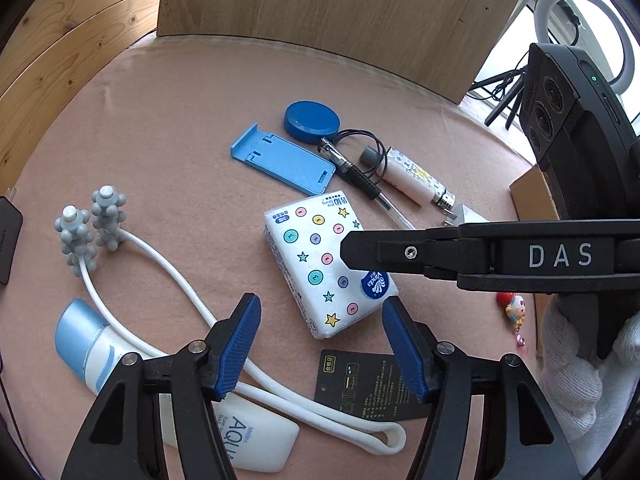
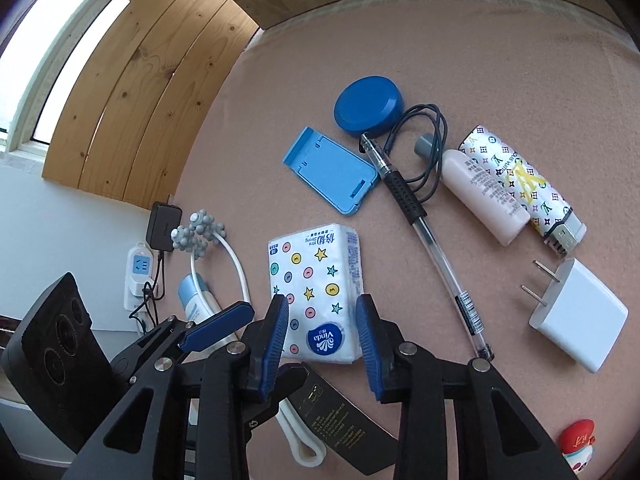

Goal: Organize objects
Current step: 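Grasp the star-print tissue pack with the right tool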

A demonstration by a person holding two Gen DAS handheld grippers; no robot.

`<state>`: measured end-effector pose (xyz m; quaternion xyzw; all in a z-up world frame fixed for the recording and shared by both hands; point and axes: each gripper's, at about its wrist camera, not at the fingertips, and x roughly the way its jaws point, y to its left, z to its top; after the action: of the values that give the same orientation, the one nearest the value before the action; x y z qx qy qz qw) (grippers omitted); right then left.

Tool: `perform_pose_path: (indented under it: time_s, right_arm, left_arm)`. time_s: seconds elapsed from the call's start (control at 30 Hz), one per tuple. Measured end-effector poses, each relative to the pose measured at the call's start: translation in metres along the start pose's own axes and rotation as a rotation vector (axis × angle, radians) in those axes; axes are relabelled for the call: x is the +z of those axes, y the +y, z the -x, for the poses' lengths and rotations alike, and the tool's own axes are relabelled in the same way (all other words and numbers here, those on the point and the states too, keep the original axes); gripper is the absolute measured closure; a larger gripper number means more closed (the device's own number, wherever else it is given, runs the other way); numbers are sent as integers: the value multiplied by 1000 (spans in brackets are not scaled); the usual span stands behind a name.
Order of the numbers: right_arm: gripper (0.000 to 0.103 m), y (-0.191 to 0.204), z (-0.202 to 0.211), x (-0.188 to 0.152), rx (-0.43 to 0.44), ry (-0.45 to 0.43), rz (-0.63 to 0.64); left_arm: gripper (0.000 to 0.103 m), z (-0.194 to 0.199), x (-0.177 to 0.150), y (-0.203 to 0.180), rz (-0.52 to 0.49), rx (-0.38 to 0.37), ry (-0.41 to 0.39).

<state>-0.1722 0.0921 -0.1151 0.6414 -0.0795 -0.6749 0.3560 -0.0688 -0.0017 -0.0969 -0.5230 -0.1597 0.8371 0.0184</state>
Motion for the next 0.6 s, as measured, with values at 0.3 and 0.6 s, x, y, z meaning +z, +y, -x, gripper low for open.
perform_pose_path:
  time_s: [0.3,0.6]
  right_arm:
    - [71,7,0,2,-51,-32,33]
    - [71,12,0,-2,-53,-31,45]
  left_arm:
    - [53,-11,10,-2,1,-31,4]
    - [57,-6,11,-2,6,-35,-4]
